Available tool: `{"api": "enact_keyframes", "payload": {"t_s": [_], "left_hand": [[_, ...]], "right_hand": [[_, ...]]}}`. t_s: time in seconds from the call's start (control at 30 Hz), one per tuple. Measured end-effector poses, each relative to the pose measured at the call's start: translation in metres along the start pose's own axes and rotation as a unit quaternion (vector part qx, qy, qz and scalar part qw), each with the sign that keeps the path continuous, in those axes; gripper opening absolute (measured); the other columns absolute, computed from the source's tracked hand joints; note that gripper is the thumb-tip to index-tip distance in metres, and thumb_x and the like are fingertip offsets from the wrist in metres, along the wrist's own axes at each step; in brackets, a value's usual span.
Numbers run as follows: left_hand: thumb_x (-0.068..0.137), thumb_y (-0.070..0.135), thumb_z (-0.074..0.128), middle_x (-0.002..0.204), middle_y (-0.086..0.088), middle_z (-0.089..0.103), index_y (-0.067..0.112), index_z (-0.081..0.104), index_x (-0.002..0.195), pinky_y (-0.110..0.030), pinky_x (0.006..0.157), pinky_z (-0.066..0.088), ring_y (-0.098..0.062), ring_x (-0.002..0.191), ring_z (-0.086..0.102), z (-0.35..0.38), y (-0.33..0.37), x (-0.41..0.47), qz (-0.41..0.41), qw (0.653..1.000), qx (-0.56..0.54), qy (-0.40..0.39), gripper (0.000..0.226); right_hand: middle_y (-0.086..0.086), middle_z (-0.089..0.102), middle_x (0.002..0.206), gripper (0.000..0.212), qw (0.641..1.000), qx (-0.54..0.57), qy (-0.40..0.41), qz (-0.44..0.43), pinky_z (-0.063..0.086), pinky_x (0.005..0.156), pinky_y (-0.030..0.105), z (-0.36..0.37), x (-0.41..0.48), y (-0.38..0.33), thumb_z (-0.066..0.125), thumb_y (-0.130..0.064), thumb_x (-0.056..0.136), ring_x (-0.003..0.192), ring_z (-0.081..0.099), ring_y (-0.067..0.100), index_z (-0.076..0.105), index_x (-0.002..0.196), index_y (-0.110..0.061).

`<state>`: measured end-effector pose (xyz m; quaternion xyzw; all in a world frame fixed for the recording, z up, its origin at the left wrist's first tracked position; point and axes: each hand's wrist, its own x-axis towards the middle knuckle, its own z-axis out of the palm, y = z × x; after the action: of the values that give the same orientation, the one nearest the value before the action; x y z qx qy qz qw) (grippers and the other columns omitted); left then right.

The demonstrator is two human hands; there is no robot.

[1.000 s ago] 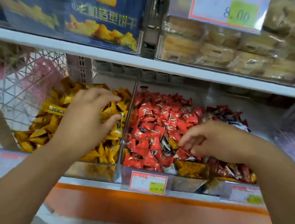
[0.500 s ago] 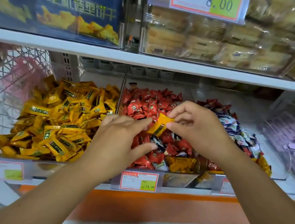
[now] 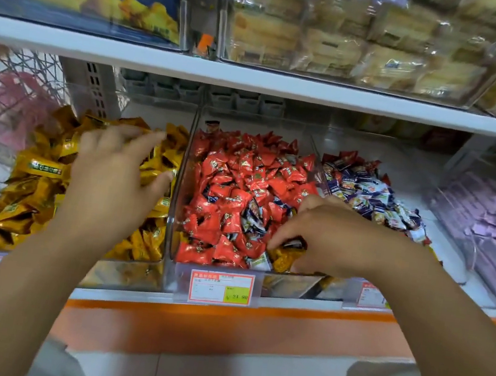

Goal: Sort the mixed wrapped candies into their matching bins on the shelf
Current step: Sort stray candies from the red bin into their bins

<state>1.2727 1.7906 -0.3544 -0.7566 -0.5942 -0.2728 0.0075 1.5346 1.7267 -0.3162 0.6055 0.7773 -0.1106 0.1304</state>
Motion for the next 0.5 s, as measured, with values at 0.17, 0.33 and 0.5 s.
{"api": "enact_keyframes", "payload": {"t_s": [0.17,0.33,0.5], "left_hand": [[0.091,0.037,0.052,0.116,0.007,0.064,0.025,0.066,0.121,-0.025,0.1,0.033,-0.016,0.113,0.05,0.002,0.044,-0.019,0.181,0.976,-0.119,-0.029,0.036],[0.083,0.059,0.046,0.109,0.008,0.071,0.029,0.064,0.123,-0.038,0.085,0.052,-0.017,0.099,0.065,0.017,0.058,-0.035,0.237,0.963,-0.093,-0.093,0.053],[0.085,0.055,0.061,0.112,0.008,0.069,0.038,0.054,0.133,-0.025,0.065,0.038,-0.018,0.095,0.065,0.018,0.07,-0.032,0.193,0.976,-0.072,-0.069,0.052]], "right_hand": [[-0.01,0.046,0.095,0.029,0.999,-0.005,0.024,-0.025,0.025,0.095,0.03,0.005,0.006,0.0,0.069,-0.046,0.082,0.095,0.03,0.009,0.064,0.11,-0.049],[-0.018,0.052,0.092,0.02,0.986,0.118,0.104,-0.056,0.031,0.084,0.027,0.006,0.004,0.008,0.068,-0.04,0.085,0.093,0.04,0.003,0.059,0.1,-0.049],[-0.02,0.057,0.1,0.023,0.937,0.281,0.195,-0.072,0.046,0.078,0.018,0.011,0.01,0.003,0.07,-0.026,0.086,0.091,0.056,-0.001,0.064,0.103,-0.039]]}}
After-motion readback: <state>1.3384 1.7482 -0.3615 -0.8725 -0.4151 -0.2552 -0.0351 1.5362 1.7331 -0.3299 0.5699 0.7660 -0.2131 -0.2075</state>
